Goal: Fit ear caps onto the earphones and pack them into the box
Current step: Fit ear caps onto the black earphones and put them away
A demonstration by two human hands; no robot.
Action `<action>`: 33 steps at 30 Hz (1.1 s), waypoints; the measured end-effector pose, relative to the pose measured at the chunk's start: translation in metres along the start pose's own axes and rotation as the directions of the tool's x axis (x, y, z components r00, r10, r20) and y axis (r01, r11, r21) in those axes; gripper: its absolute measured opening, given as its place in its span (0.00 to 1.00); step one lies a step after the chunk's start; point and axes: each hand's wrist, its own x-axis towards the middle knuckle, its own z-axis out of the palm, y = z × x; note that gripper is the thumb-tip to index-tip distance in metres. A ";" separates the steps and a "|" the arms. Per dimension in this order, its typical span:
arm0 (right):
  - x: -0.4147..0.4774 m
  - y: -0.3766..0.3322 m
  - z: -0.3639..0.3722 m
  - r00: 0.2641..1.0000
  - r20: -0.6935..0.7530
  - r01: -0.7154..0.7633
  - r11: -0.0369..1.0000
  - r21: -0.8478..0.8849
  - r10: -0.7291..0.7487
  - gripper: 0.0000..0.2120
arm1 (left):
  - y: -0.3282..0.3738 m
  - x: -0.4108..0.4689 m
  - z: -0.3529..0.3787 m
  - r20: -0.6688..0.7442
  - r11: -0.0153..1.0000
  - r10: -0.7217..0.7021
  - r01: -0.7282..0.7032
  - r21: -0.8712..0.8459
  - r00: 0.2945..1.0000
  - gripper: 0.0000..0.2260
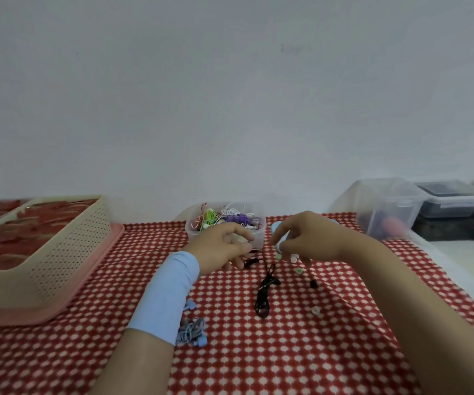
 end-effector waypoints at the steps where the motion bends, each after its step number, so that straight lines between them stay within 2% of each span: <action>1: 0.001 -0.001 0.003 1.000 -0.024 0.014 0.998 0.068 -0.012 0.08 | -0.001 0.001 0.001 0.000 0.999 0.000 0.000 -0.045 1.000 0.06; 4: 0.001 -0.005 0.009 0.998 -0.064 0.041 0.971 0.234 -0.026 0.07 | -0.003 0.003 0.002 0.011 0.988 0.003 -0.002 -0.153 1.000 0.07; 7: 0.002 -0.009 0.013 0.998 -0.065 0.012 0.927 0.376 0.013 0.06 | -0.003 0.004 0.002 -0.011 0.982 0.002 -0.004 -0.190 1.000 0.10; 10: 0.002 -0.010 0.017 0.998 -0.052 -0.006 0.877 0.480 0.035 0.06 | -0.004 0.004 0.002 -0.063 0.979 -0.017 0.003 -0.206 0.998 0.08; 13: 0.004 -0.010 0.020 0.996 -0.065 -0.007 0.827 0.562 0.052 0.06 | -0.008 0.005 0.001 -0.050 0.961 -0.026 0.011 -0.277 0.998 0.07; 19: 0.006 -0.008 0.026 0.993 -0.107 0.032 0.797 0.603 0.041 0.06 | -0.007 0.006 0.006 -0.055 0.933 0.011 -0.030 -0.359 0.998 0.09; 26: 0.006 -0.005 0.025 0.991 -0.118 0.028 0.776 0.631 0.060 0.06 | -0.011 0.008 0.006 -0.137 0.936 0.038 -0.083 -0.342 0.990 0.07; 30: 0.007 -0.005 0.025 0.996 -0.074 0.010 0.722 0.692 0.056 0.06 | -0.014 0.011 0.008 -0.127 0.940 0.051 -0.090 -0.328 0.991 0.08; 33: 0.007 -0.005 0.027 0.995 -0.089 0.023 0.735 0.677 0.052 0.06 | -0.015 0.013 0.009 -0.131 0.949 0.056 -0.093 -0.302 0.990 0.07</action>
